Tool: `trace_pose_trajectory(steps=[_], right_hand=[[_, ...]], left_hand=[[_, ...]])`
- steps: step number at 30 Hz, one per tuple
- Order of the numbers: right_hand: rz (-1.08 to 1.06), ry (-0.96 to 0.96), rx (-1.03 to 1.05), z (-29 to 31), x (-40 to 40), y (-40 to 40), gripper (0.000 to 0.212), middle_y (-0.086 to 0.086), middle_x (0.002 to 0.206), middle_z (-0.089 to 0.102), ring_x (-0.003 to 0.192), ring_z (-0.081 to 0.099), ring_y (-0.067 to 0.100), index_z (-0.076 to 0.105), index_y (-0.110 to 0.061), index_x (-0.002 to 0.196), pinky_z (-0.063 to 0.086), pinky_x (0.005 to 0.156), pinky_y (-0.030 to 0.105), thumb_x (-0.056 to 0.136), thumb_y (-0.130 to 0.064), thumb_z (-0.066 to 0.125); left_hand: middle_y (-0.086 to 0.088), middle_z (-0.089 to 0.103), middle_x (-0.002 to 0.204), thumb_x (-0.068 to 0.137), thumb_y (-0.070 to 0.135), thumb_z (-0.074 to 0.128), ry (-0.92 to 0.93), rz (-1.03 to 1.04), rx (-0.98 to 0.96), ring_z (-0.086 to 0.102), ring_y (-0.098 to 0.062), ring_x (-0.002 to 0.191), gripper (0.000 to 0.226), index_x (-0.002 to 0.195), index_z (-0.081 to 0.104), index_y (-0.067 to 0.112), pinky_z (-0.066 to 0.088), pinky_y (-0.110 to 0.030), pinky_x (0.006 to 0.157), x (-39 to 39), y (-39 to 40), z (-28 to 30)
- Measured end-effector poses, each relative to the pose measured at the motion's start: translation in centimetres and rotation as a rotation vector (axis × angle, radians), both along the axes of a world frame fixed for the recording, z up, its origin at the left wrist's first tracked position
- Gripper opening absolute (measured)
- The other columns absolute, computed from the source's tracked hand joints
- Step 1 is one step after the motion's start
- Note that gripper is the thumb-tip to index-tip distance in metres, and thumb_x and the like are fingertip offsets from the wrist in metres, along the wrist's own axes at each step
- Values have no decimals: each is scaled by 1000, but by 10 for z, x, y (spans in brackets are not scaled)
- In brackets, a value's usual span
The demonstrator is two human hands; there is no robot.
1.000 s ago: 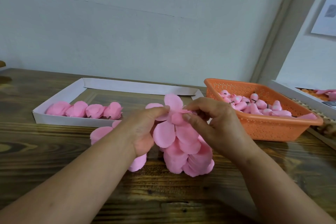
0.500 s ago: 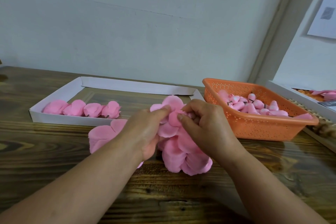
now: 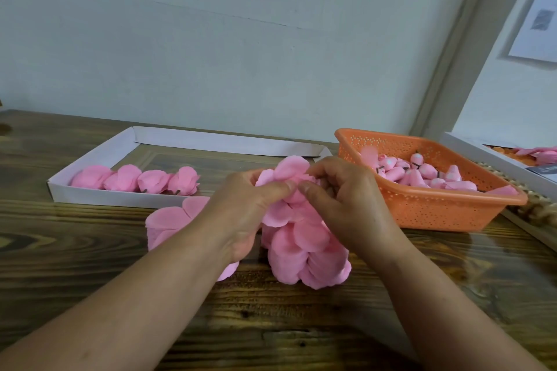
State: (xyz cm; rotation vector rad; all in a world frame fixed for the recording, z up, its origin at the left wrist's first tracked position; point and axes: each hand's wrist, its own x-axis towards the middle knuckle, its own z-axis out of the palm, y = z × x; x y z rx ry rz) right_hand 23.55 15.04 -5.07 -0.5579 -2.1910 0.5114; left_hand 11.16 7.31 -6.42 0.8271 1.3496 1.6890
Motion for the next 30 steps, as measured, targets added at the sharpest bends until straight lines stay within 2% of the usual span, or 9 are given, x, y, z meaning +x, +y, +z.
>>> trace_pose_trajectory(steps=[3, 5, 11, 16, 19, 21, 26, 28, 30], right_hand=[[42, -52, -2, 1, 0, -1, 9, -9, 57, 47, 53, 41, 4, 65, -6, 83, 34, 51, 17, 88, -12, 61], [67, -82, -12, 2, 1, 0, 9, -5, 58, 48, 54, 42, 8, 64, -4, 83, 35, 53, 22, 89, -10, 60], [71, -76, -41, 2, 2, 2, 5, -10, 55, 43, 49, 38, 4, 61, -8, 90, 31, 50, 16, 87, -11, 64], [104, 5, -126, 4, 3, 1, 20, 1, 51, 49, 49, 45, 11, 53, -17, 99, 45, 55, 34, 85, -9, 66], [126, 30, -233, 5, 4, 1, 31, 14, 61, 60, 52, 53, 18, 51, -21, 109, 49, 58, 37, 85, -9, 67], [155, 38, -334, 6, 6, 3, 32, 11, 58, 61, 50, 55, 14, 53, -17, 112, 50, 57, 34, 84, -7, 67], [188, 41, -412, 6, 8, 6, 8, -2, 52, 59, 44, 52, 7, 65, -8, 77, 44, 44, 19, 81, -3, 70], [156, 47, -312, 7, 7, 6, 15, -8, 53, 56, 48, 49, 2, 64, -15, 70, 41, 48, 12, 79, -6, 72], [106, 10, -133, 8, 8, 7, 25, -8, 65, 54, 60, 49, 5, 58, -24, 65, 40, 65, 6, 77, -10, 74]], left_hand=[[0, 75, 81, 84, 15, 69, 18, 25, -21, 69, -8, 67, 8, 92, 71, 15, 49, -15, 49, 1, -1, -1], [1, 74, 76, 85, 15, 68, 33, 27, -28, 68, -6, 62, 3, 87, 71, 16, 47, -14, 46, 2, -1, -2], [-2, 74, 79, 91, 16, 61, 149, -11, -49, 67, -17, 78, 18, 77, 72, 17, 53, -32, 78, 4, 0, -2], [3, 72, 73, 91, 14, 60, 123, -76, -47, 65, -7, 66, 15, 81, 71, 16, 49, -15, 53, 3, -4, 3], [2, 72, 72, 90, 10, 61, 57, -99, -38, 66, -3, 60, 9, 88, 70, 13, 45, -10, 45, 3, -6, 8], [1, 72, 73, 89, 8, 61, 37, -113, -39, 66, -3, 60, 10, 94, 69, 10, 45, -9, 43, 4, -7, 9], [-10, 72, 98, 89, 7, 61, 20, -117, -66, 68, -15, 83, 20, 108, 67, 4, 56, -18, 65, 3, -6, 6], [-8, 73, 92, 88, 9, 63, 8, -93, -67, 68, -11, 74, 17, 104, 68, 5, 53, -16, 55, 3, -6, 7], [-3, 73, 80, 88, 9, 63, -12, -83, -61, 67, -6, 62, 11, 97, 68, 7, 49, -14, 49, 2, -6, 9]])
